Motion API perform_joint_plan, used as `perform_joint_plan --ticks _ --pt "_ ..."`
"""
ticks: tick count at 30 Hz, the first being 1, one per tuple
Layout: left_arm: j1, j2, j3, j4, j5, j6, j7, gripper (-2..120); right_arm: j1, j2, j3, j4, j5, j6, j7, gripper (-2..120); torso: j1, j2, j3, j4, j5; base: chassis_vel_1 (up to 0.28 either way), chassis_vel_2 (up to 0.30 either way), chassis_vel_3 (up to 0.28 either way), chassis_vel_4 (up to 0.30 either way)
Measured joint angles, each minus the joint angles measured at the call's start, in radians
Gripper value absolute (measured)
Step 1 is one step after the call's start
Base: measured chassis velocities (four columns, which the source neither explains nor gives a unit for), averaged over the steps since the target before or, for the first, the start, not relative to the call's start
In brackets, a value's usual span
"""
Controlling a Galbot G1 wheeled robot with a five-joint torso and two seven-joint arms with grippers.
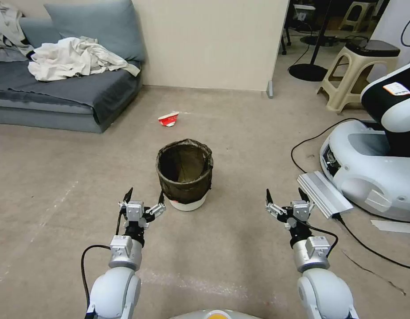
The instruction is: Pick up the trash can from the floor.
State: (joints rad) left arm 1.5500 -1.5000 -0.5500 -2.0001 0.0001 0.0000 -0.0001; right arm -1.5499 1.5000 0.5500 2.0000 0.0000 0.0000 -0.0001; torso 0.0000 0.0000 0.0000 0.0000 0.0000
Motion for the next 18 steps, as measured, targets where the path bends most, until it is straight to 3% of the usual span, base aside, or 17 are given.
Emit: perform_joint_plan --ticks 15,18 --pt "0.0 0.0 0.0 -0.001 0.0 0.0 0.0 100 0.0 0.0 0.0 0.0 0.0 0.0 0.0 100 0.0 0.0 0.0 0.0 0.0 0.0 0.0 0.0 0.0" --pt "0.011 -0.005 -0.005 -0.031 -0.016 0.018 0.004 100 -0.013 0.001 0.009 0.027 0.018 -0.018 0.003 100 0.0 0.0 0.0 0.0001 0.0003 0.0 0.0 0.0 0.0"
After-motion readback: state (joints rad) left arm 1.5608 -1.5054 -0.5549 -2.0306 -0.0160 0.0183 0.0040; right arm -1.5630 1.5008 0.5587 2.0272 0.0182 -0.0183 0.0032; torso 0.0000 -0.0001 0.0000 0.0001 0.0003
